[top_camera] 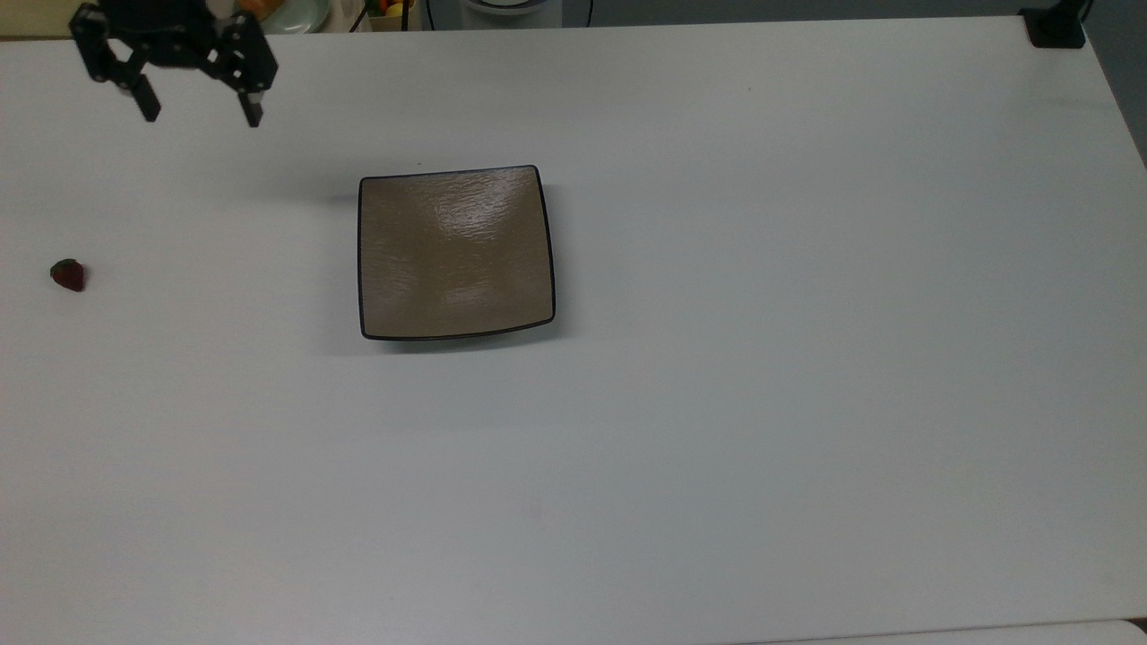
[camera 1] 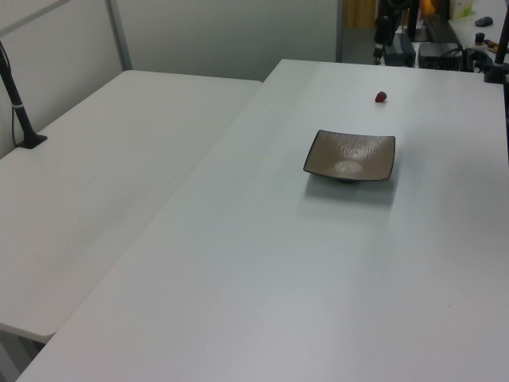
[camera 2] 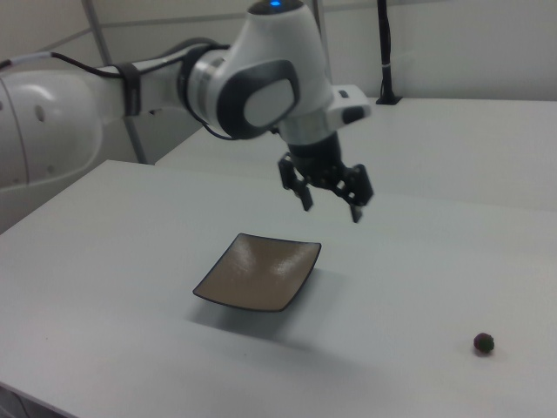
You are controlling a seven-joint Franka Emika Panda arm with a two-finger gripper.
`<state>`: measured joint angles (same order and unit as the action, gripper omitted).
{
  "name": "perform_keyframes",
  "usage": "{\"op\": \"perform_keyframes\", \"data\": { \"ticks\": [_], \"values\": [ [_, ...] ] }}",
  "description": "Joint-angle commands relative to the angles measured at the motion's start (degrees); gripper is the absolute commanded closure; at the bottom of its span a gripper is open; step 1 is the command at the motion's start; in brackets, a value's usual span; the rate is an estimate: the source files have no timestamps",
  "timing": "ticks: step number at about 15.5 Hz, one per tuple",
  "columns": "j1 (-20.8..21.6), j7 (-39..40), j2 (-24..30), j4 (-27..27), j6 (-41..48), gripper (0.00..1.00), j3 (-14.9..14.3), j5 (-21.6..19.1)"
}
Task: Strawberries on a ceramic plate
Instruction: 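Move the open gripper over to the red strawberry, then lower the gripper onto the strawberry and close it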
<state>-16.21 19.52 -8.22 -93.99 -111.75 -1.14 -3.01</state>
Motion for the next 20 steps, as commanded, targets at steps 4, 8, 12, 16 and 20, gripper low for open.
{"op": "perform_keyframes", "data": {
  "ticks": [4,8,12,16,20],
  "values": [
    [-5.2,7.1,-11.1,10.3,0.6,0.00,-0.3,0.6],
    [-5.0,8.2,-18.2,16.4,0.2,0.00,-3.8,0.6],
    [-5.1,15.9,-21.7,16.5,-0.7,0.00,-7.0,0.5],
    [-5.9,16.7,-24.8,16.4,-5.7,0.00,-7.6,0.4],
    [-6.7,16.7,-28.3,16.3,-12.2,0.00,-7.7,0.3]
  ]
}}
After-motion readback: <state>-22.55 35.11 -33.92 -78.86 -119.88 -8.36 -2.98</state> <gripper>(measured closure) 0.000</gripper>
